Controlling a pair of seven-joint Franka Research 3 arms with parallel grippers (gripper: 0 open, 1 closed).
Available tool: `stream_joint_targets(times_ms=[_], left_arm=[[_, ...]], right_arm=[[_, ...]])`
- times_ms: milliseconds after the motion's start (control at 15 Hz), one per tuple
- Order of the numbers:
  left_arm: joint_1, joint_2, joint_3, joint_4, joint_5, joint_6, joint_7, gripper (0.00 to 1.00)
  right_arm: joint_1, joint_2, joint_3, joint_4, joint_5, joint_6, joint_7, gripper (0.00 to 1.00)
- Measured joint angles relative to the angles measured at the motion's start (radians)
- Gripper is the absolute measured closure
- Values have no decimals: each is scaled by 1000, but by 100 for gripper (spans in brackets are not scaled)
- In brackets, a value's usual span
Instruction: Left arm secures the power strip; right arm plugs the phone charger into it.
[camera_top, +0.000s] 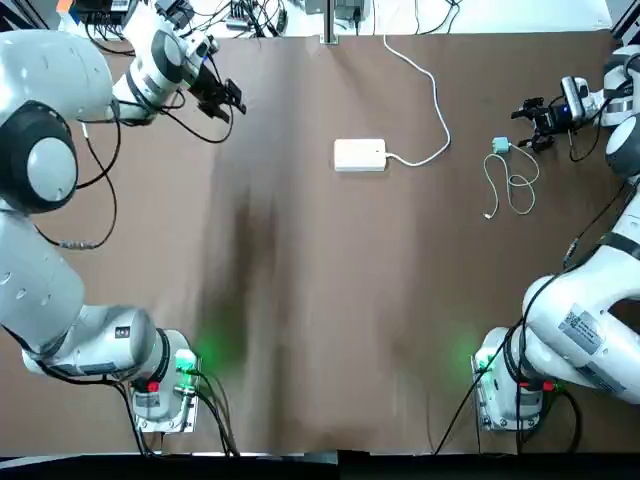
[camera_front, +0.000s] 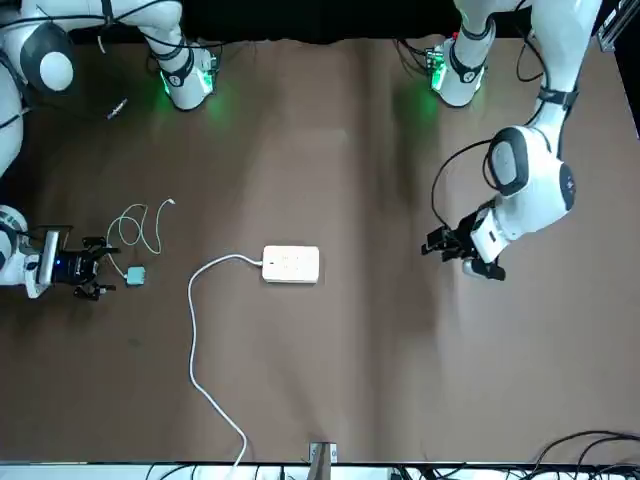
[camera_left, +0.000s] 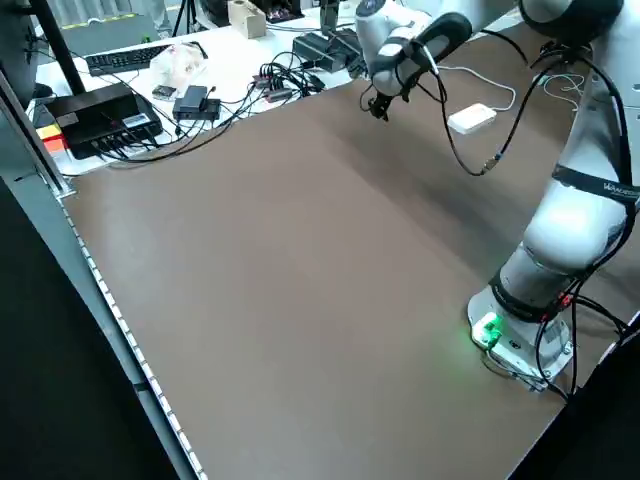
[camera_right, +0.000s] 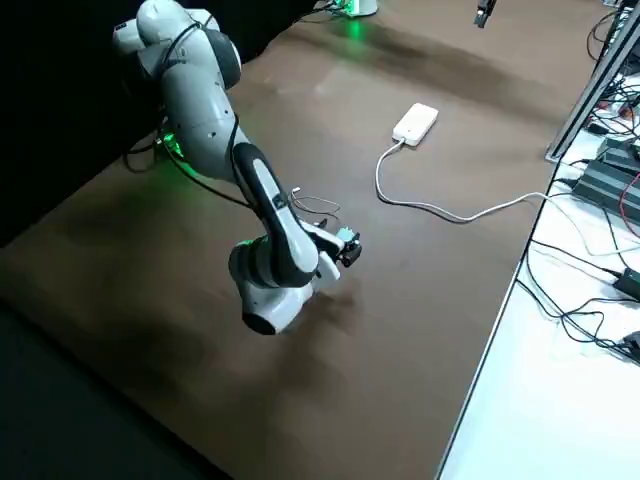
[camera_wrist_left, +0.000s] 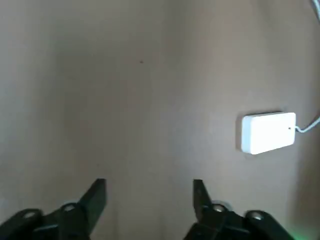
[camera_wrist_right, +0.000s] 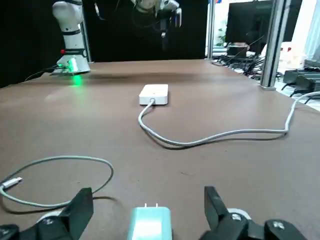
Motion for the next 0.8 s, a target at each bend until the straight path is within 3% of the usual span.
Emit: stream_joint_targets(times_ms=[67, 200, 267, 400, 667, 800], left_arm=[[0, 21, -7, 0, -44, 9, 41, 32], [0, 59, -11, 1, -125, 18, 116, 36], [0, 76, -11, 1, -169, 20, 156, 43], [0, 106, -17, 1, -244, 41, 219, 64], [-2, 143, -86, 2, -290, 116, 231, 99], [-4, 159, -128, 2, -316, 154, 230, 99]], right_arm=[[-4, 13, 0, 5, 14, 0, -1, 4], [-9, 32, 0, 12, 32, 0, -2, 4], [-9, 39, 1, 15, 37, 3, -3, 4], [-9, 48, 3, 22, 45, 18, -5, 4], [-8, 61, 7, 28, 47, 32, -49, 4], [-8, 76, 9, 36, 48, 32, -59, 4]])
